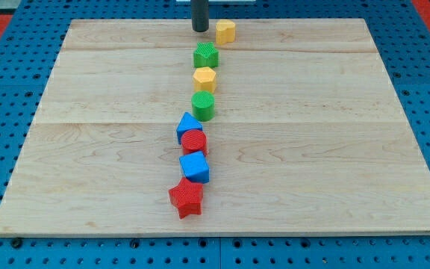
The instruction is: Push the yellow heart a bit down
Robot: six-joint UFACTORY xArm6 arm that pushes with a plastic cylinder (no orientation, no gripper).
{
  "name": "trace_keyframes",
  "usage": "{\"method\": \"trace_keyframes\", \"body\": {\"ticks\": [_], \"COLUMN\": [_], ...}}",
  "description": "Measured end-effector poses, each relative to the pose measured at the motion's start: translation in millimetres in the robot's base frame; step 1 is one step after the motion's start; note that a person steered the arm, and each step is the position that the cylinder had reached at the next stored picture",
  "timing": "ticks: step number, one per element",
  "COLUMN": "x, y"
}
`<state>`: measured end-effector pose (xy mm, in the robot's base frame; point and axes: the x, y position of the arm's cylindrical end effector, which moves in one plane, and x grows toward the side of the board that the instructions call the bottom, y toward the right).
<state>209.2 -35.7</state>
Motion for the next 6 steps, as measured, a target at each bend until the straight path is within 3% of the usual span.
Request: {"method": "trace_keyframes", "body": {"ticks": [2,4,5,6], "x": [-15,-16,-15,-15], "y": [15,120,141,104]}}
